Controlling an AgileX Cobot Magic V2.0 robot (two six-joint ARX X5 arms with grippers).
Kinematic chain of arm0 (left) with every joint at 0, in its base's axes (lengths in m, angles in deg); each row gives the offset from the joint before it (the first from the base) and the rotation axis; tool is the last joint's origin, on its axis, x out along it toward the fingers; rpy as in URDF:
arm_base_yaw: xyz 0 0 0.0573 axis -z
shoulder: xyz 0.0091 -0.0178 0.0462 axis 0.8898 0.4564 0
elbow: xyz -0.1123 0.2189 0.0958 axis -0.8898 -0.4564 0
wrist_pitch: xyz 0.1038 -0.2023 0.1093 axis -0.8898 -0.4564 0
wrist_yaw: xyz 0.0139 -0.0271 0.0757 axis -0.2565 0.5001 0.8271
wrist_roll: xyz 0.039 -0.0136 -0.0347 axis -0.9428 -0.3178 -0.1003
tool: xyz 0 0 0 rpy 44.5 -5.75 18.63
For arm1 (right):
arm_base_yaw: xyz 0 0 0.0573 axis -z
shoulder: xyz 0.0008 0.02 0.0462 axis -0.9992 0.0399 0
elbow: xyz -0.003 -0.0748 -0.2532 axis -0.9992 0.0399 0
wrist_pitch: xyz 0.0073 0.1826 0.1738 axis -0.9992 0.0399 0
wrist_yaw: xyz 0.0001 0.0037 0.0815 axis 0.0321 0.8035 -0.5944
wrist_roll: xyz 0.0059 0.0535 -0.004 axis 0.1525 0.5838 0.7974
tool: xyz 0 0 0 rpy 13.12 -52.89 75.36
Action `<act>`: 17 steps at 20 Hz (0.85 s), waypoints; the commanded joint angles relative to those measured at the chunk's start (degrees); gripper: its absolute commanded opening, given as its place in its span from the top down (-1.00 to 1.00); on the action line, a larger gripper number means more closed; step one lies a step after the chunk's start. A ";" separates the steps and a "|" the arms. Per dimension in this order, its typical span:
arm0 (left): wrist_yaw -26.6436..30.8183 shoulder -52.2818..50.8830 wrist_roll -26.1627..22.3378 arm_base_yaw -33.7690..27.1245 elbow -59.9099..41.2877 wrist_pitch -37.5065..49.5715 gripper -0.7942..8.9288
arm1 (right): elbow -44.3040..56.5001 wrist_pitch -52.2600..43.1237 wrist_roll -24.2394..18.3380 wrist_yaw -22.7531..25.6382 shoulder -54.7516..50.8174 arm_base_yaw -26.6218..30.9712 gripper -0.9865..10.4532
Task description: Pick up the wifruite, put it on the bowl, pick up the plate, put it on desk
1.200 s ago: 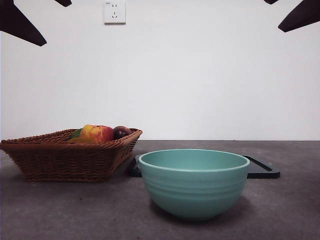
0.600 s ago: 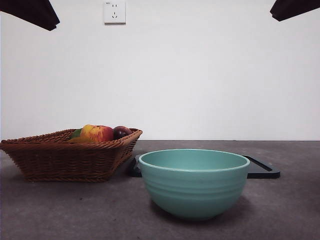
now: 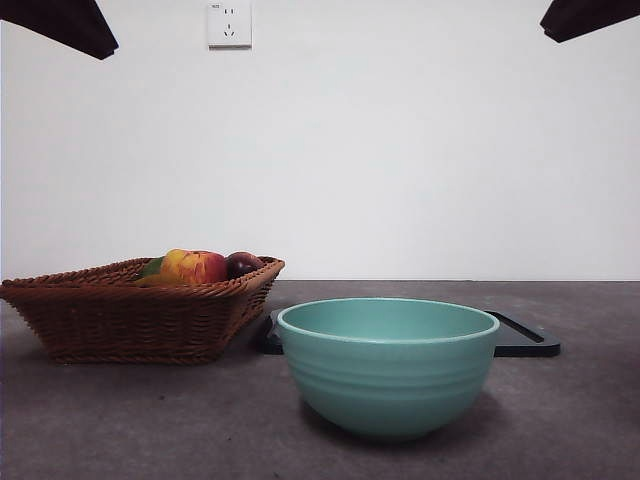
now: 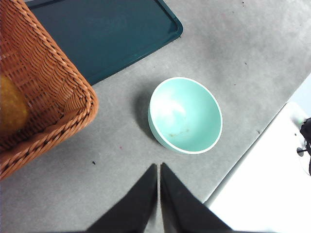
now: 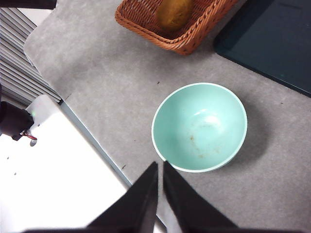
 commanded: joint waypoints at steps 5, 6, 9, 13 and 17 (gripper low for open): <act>0.74 -1.60 -0.94 -0.28 0.57 1.90 0.82 | -1.01 -0.46 -0.66 0.04 0.33 -0.55 0.81; 1.90 -2.93 -3.43 -0.92 0.57 3.41 0.82 | -1.01 -0.46 -0.66 0.02 0.33 -0.55 0.81; 4.79 -8.48 -6.75 -6.19 0.33 16.31 0.82 | -1.01 -0.50 -0.66 0.04 0.33 -0.55 0.81; 6.21 -16.70 -7.74 -15.93 -3.04 32.87 0.82 | -1.01 -0.50 -0.66 0.04 0.33 -0.55 0.81; 12.59 -27.34 -8.04 -22.67 -13.88 43.54 0.82 | -1.01 -0.50 -0.66 0.04 0.33 -0.55 0.81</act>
